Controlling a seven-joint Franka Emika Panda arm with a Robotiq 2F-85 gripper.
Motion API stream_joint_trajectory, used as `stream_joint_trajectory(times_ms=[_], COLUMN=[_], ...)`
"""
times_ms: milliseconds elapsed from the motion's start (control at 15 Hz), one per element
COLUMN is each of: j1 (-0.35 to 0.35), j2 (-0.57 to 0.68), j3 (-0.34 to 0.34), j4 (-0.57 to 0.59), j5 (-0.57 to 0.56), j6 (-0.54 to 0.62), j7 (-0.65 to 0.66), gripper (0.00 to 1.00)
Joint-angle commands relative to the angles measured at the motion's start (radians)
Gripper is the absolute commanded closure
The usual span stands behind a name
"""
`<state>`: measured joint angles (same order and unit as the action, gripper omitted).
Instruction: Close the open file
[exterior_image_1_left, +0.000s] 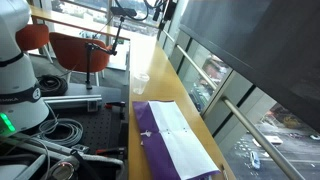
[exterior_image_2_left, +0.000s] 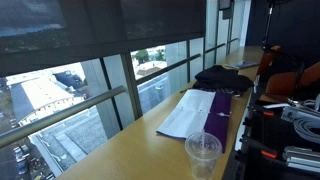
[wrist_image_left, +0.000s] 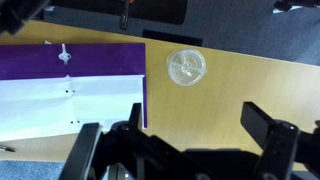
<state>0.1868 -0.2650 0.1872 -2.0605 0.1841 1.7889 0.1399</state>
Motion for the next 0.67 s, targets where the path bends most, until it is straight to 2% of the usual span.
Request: stream_joint_trajectory(times_ms=[0, 333, 600], j1=[-0.004, -0.076, -0.157], j2=[0.001, 0.065, 0.196], j3=[0.004, -0.049, -0.136], j4=[0.002, -0.110, -0.149], j5=[0.001, -0.175, -0.273], j6=[-0.002, 0.118, 0.294], j7=[0.000, -0.095, -0.168], gripper=[0.00, 0.00, 0.00])
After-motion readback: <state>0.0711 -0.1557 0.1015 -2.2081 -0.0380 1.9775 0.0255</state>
